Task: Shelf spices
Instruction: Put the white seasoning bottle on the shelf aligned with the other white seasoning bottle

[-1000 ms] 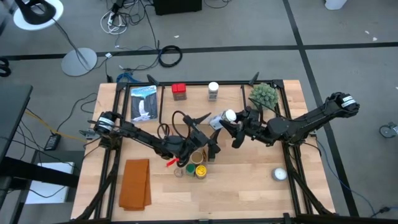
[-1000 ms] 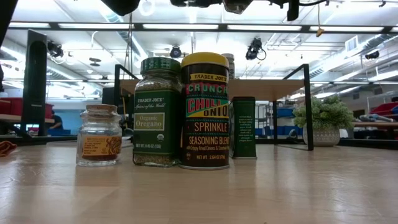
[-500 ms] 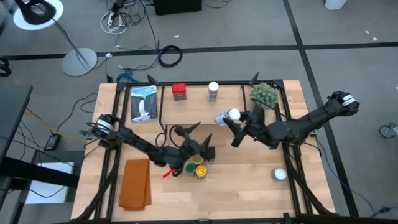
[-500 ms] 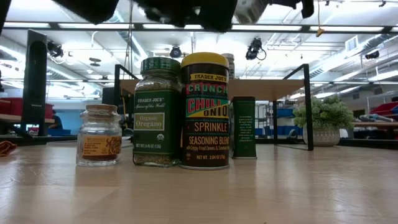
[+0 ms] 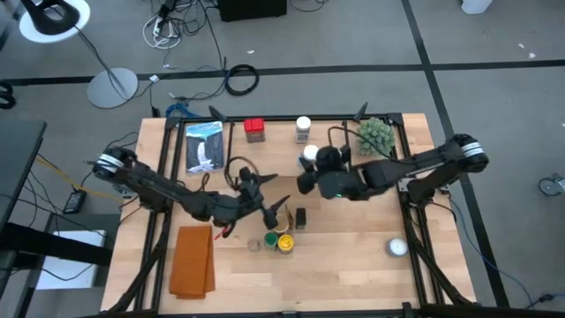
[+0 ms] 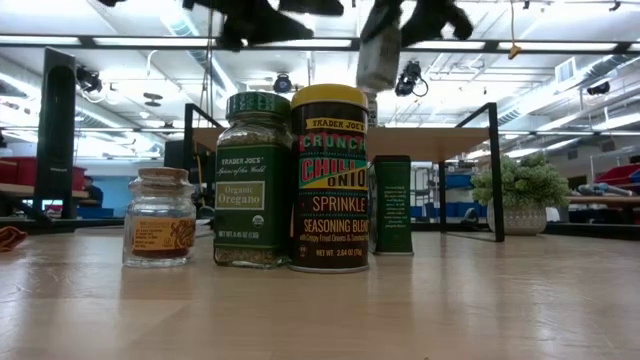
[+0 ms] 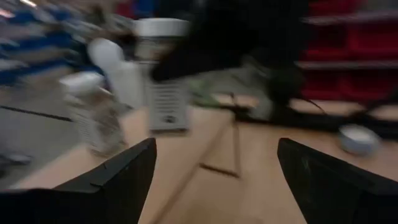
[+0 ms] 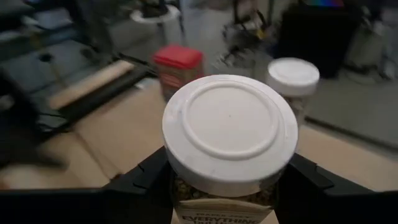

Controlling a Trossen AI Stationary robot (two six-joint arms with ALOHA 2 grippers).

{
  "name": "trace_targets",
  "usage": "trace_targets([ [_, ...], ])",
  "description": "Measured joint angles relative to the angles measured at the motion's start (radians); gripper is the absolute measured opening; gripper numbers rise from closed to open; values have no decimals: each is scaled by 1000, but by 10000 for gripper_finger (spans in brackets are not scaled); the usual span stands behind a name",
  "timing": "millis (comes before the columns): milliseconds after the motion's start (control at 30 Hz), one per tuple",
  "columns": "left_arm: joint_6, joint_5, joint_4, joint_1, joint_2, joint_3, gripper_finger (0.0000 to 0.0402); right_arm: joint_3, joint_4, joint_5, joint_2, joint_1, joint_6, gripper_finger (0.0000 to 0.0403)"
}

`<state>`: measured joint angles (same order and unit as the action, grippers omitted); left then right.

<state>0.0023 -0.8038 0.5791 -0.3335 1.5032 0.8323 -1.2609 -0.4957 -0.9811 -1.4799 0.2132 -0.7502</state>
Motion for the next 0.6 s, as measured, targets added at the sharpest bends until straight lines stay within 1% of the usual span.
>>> trace_targets([
  [100,-32,88,-91,8,-42,-4,340,-25,-24,16,-47,-46,-59,200],
  [300,-34,247,-154,6,-66,-3,340,-33,-22,51,-108,-123,-136,200],
  [500,-63,258,-240,6,-66,-3,340,-34,-12,51,-149,-166,-147,200],
  [600,-63,256,-250,6,-66,-3,340,-36,-8,50,-162,-178,-135,200],
])
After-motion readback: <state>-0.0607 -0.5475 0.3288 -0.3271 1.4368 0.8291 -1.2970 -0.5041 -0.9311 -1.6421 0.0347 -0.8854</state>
